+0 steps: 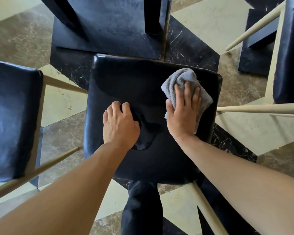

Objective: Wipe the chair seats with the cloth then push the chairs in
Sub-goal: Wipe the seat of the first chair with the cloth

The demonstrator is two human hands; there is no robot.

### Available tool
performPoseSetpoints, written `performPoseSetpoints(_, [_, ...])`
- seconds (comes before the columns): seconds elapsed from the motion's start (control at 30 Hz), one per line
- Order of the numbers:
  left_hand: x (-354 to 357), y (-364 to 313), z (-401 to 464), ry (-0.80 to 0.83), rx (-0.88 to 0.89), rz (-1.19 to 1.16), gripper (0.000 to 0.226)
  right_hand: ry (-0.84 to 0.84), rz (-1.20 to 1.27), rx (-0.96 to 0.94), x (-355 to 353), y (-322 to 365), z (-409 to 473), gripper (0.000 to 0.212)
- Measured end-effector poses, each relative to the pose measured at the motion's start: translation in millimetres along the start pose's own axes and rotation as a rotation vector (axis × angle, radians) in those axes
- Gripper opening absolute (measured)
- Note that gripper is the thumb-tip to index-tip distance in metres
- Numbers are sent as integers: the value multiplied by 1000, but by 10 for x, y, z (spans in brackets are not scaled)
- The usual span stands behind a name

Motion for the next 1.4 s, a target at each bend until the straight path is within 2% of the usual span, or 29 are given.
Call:
performPoseSetpoints(0.4, [-282, 860, 359, -22, -3, 31, 45, 103, 0, -73, 699, 1283, -174, 55])
performPoseSetpoints(0.63, [-437, 1382, 688, -39, 2, -2, 46, 72, -57, -134, 948, 1764, -159, 54])
performPoseSetpoints(0.97, [-402, 1881, 686, 24, 0, 14, 46, 95, -84, -264, 1126, 2172, -151, 54])
performPoseSetpoints(1.1, [-384, 1991, 697, 18, 12, -6, 48, 143, -69, -372, 1207, 2302, -187, 52])
performPoseSetpoints(1.4, [-438, 2168, 518, 57, -20, -7, 60, 154, -78, -508, 1190, 2322, -403, 44])
Point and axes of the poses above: each hand's wrist, its own z-axis towards the middle knuckle, its own x-axis out of the palm, y = z × x, the point moved 3 cm from there along z, towards the middle knuckle, and after that the axes turned 9 degrees about -y, right-handed, at the moved point
